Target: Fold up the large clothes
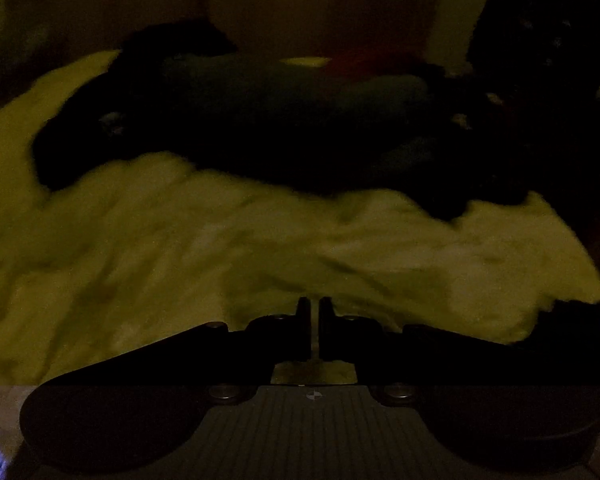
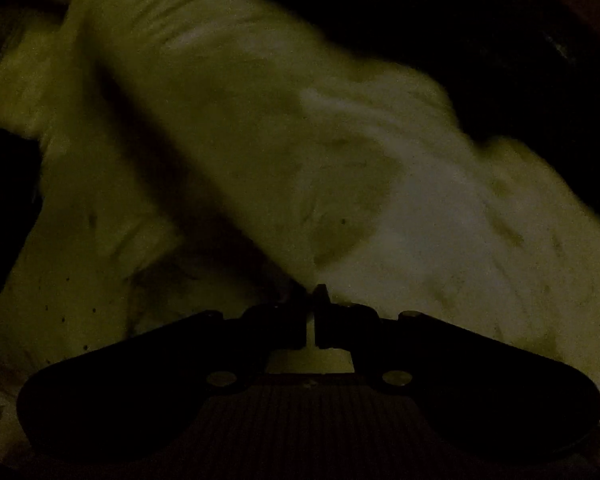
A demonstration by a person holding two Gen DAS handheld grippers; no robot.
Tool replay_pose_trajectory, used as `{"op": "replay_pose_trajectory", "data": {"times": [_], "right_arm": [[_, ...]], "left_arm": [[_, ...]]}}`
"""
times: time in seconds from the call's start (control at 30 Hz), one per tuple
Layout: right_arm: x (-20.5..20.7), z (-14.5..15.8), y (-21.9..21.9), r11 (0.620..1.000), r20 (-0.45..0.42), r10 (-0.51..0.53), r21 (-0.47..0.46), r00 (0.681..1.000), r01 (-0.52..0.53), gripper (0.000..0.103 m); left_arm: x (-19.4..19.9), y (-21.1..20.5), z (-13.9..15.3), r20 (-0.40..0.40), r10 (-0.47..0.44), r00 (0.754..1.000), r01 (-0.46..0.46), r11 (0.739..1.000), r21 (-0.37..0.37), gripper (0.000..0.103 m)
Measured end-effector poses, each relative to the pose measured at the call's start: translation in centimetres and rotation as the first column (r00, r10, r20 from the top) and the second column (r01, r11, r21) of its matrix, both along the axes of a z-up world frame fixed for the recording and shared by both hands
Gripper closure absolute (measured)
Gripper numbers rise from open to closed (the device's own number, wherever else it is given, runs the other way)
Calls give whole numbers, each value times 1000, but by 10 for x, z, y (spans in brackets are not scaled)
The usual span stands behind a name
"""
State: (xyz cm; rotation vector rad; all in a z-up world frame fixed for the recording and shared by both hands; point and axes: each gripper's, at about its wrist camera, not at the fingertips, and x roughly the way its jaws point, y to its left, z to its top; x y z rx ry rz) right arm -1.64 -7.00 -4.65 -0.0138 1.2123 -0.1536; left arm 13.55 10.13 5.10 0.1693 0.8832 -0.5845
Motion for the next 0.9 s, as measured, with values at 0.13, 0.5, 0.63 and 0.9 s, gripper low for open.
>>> {"op": "replay_pose_trajectory", "data": {"times": [0.13,0.5,0.63,0.9], "right_arm": [[-61,19,-69,933,-13,-346,97,938,345,98],[-113,0,-91,772,-96,-590,223,802,595,98],[-111,1,-101,747,-95,-616,247,782,618,98],[-111,1,-98,777,-88,-581,237,809,583,98]], "left_arm": [[12,41,-19,-20,140,990,-136,983,122,63],[-25,-13,-44,-201,-63,978,75,996,51,0],[-51,-72,-74,-252,-197,947,237,962,138,0],[-42,-50,-114,-173,-33,984,95,926,365,68]]}}
